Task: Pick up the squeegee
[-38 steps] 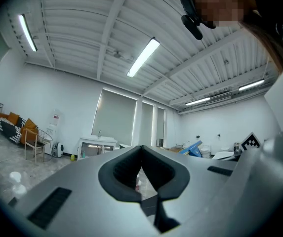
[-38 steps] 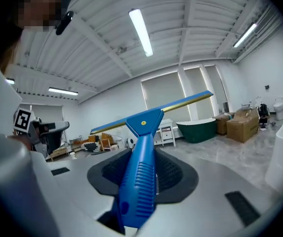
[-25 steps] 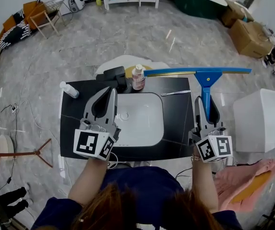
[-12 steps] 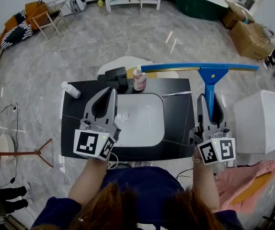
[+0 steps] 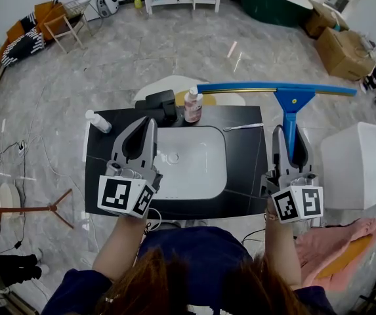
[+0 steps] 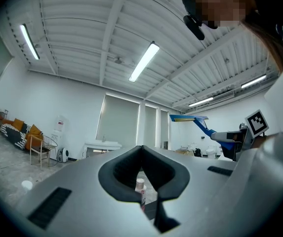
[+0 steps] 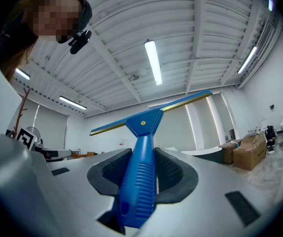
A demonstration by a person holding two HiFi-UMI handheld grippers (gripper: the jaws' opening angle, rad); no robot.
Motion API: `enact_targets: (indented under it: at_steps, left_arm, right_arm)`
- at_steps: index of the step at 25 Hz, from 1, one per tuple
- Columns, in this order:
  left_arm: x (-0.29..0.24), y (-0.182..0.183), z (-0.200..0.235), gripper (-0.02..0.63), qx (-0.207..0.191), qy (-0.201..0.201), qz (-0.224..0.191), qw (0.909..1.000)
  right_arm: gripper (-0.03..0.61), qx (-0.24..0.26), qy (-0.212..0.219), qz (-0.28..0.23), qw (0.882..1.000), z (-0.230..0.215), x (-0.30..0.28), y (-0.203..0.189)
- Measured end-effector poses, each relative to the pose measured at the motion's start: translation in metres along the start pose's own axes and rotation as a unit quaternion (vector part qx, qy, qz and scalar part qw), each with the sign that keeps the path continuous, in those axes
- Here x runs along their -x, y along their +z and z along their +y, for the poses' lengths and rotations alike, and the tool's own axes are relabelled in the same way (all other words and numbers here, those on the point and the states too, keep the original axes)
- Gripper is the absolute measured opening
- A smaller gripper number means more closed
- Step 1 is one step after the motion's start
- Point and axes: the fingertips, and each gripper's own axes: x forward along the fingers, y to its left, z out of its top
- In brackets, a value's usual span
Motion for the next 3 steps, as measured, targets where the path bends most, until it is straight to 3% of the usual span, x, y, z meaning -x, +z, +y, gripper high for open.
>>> enact_targets:
  at_steps: [3]
  left_arm:
    - [-0.0008,0.002,0.004,0.018,-0.001,0.001,0.0,1.0]
  right_arm:
    - [0.158,0.0,-0.001,-0.001,1.0,0.0011,-0.0029,0.0013]
